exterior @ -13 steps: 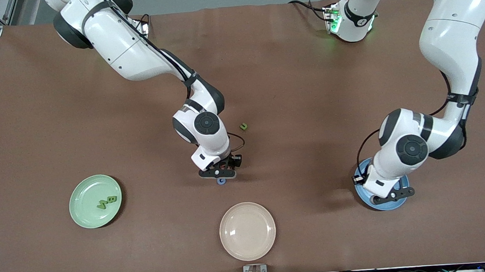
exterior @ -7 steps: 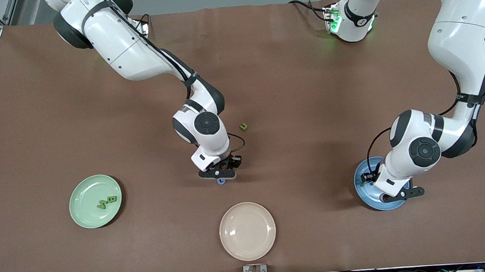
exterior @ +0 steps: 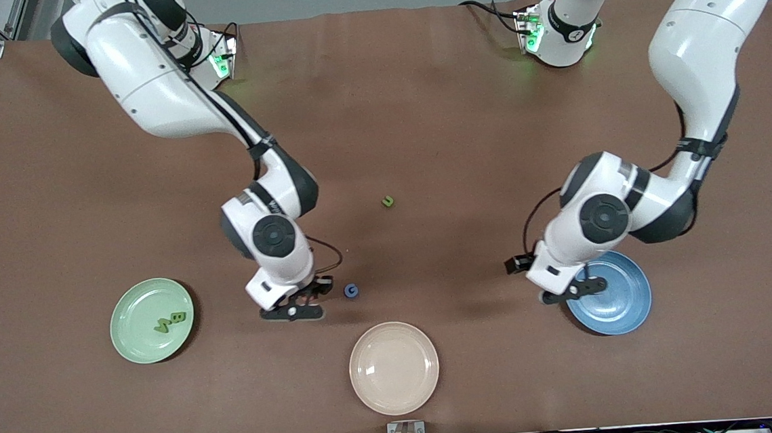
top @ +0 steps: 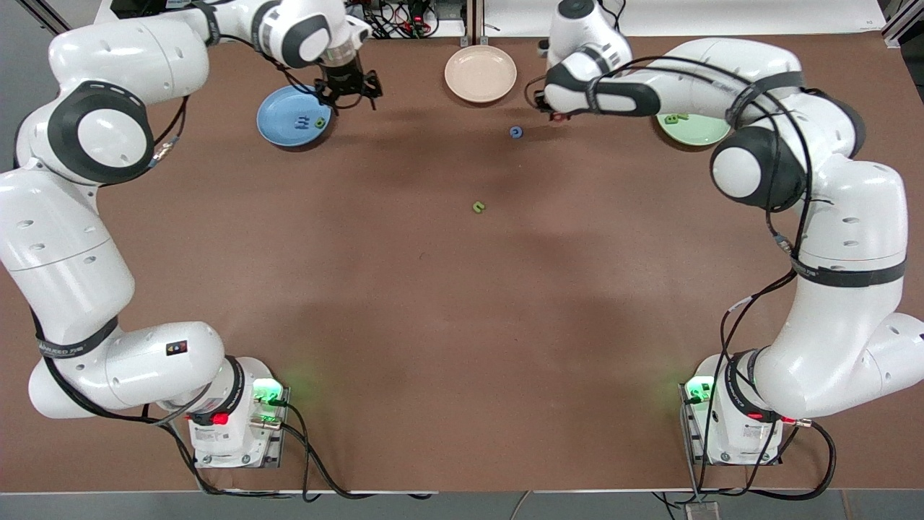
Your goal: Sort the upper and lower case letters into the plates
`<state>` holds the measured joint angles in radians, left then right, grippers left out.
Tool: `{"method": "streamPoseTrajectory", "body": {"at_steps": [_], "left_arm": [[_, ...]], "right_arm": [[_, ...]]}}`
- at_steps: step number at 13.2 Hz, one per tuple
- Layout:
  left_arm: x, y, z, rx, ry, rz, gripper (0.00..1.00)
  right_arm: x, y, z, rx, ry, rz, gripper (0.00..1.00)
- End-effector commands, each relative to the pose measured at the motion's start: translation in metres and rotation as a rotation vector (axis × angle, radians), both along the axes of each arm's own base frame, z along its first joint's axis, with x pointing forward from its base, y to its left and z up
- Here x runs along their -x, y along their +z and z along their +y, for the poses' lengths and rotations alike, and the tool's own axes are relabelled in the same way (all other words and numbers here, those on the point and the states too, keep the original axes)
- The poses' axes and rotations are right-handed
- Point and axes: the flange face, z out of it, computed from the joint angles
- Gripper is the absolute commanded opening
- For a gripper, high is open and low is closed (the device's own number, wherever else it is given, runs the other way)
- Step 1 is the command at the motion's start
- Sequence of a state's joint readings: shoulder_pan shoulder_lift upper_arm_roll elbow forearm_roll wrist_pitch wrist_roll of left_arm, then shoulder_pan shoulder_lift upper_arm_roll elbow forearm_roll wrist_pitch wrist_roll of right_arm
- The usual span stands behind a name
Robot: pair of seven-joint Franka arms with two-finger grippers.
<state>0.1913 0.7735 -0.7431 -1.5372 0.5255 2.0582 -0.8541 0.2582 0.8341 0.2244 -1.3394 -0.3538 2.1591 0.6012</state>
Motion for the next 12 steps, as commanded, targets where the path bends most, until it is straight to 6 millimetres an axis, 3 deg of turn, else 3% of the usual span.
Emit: {"method": "streamPoseTrajectory", "body": {"at_steps": [1,5,6,10,11,12], "left_arm": [[0.040,-0.002,-0.076,-0.017,0.079,0.006,0.93],[0.107,-0.026,-0.179,0.001,0.155,0.025,0.90],[0.124,-0.032,-0.202,0.011,0.184,0.026,0.89],[0.165,-0.060,-0.241,-0.028,0.364,0.036,0.84],[0.170,-0.064,-0.243,-0.034,0.414,0.037,0.83],[0.174,-0.067,-0.244,-0.045,0.473,0.041,0.83]], "right_arm": [[-0.023,0.026,-0.086,0.022,0.114,0.052,0.04],[-0.045,0.029,-0.218,0.004,0.309,0.128,0.04],[-0.045,0.025,-0.241,-0.010,0.350,0.143,0.05],[-0.038,0.004,-0.317,-0.022,0.465,0.196,0.10],[-0.037,-0.004,-0.328,-0.024,0.482,0.207,0.13],[-0.035,-0.010,-0.338,-0.026,0.493,0.214,0.26]]}}
